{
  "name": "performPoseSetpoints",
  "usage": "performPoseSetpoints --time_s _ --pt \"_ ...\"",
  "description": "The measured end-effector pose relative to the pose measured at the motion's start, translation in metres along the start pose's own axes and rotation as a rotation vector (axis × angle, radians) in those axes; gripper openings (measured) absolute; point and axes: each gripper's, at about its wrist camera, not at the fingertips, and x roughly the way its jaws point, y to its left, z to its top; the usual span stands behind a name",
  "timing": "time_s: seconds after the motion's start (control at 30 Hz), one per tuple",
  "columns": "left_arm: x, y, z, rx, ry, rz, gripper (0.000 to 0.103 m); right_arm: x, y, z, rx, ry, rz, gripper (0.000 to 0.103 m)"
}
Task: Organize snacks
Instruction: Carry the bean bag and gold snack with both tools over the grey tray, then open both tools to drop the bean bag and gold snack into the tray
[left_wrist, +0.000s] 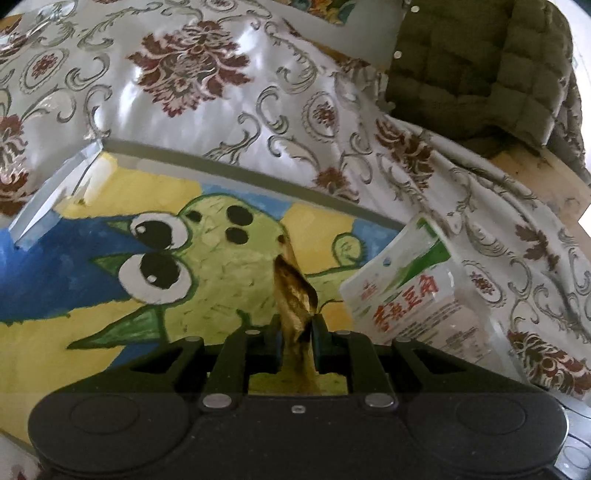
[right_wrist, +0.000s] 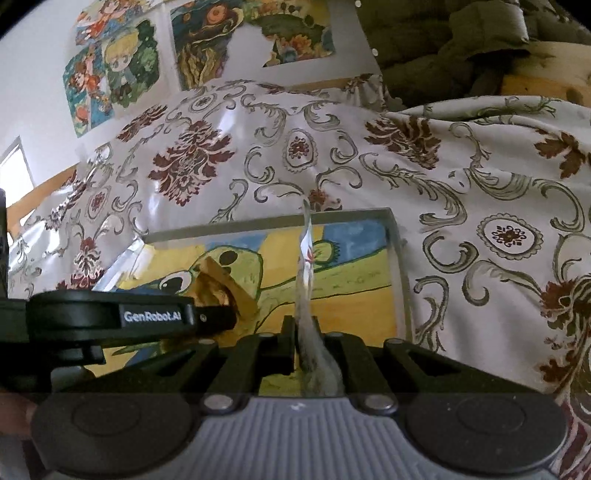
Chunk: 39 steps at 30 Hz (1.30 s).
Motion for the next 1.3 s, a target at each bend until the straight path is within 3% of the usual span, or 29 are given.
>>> performPoseSetpoints --time_s 0.13,0.33,0.43,0.57,0.63,0.7,0.87,1.03,1.3 --pt "-0.002 0.006 -0.001 -0.036 0.014 0.004 0.029 -0.001 -0.001 0.0 0.011 0.006 -0.003 0.014" --pt "-0.014 0.008 0.003 -0.042 -0.004 0.064 0.072 -0.004 -0.005 0.001 0.026 0.01 -0.006 0.028" --pt "-0.028 0.013 0.008 -0.08 -0.034 0.074 0.079 -0.007 -0.007 0.001 0.038 0.009 -0.003 0.035" --pt "-0.046 0.013 0.014 -0.084 -0.06 0.094 0.09 -0.015 -0.008 0.006 0.051 0.019 0.02 0.059" --pt "-0.057 0.01 0.016 -0.068 -0.079 0.106 0.094 -0.02 -0.008 0.011 0.047 0.046 0.016 0.066" --pt "-0.067 0.006 0.018 -0.051 -0.088 0.119 0.098 -0.024 -0.007 0.016 0.049 0.104 0.016 0.085" --pt "-0.094 -0.001 0.017 -0.021 -0.096 0.147 0.1 -0.047 -0.012 0.025 0.073 0.145 0.001 0.093" --pt "-0.123 -0.011 0.007 0.006 -0.13 0.164 0.101 -0.078 -0.011 0.028 0.058 0.076 0.002 0.095" --pt "-0.177 -0.035 -0.015 0.092 -0.217 0.189 0.102 -0.137 0.003 0.026 -0.02 -0.113 0.02 0.102"
